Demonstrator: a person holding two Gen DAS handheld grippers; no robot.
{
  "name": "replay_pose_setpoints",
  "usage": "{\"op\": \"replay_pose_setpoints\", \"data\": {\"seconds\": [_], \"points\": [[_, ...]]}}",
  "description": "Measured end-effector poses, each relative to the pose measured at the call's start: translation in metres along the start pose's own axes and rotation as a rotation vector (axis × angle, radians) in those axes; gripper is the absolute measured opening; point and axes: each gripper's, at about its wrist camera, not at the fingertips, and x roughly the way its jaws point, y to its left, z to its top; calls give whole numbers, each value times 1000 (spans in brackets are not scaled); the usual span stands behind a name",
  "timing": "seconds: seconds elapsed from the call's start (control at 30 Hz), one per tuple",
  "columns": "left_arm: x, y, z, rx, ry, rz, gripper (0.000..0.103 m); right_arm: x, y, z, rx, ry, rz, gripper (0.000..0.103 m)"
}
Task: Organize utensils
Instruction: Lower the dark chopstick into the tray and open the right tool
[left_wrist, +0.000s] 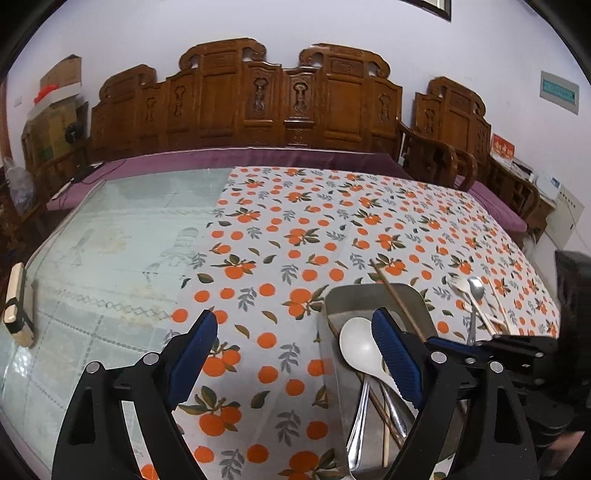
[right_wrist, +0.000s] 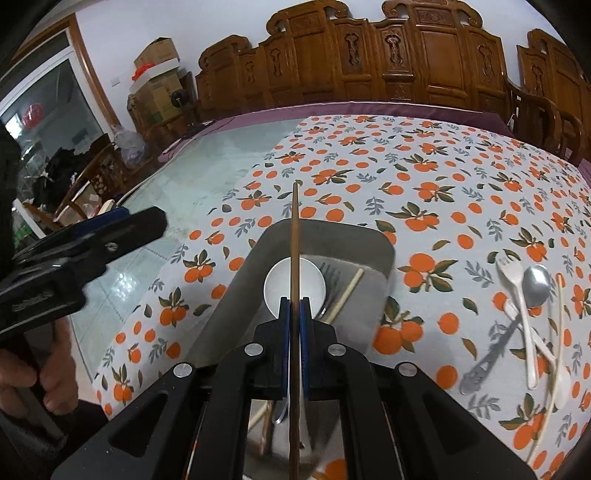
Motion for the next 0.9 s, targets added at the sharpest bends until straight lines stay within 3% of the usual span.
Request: {"op": "replay_pose_setpoints", "data": {"seconds": [0.33, 0.57, 0.9], "points": [[-3, 16, 4, -58, -10, 4, 82, 27, 12, -19, 1, 35, -55, 6], [-4, 14, 3, -46, -8, 5, 82, 33, 14, -24, 9, 56, -44, 7], [-4, 4, 2, -34, -8, -5, 82, -18, 0, -24, -70, -39, -62, 7]]}}
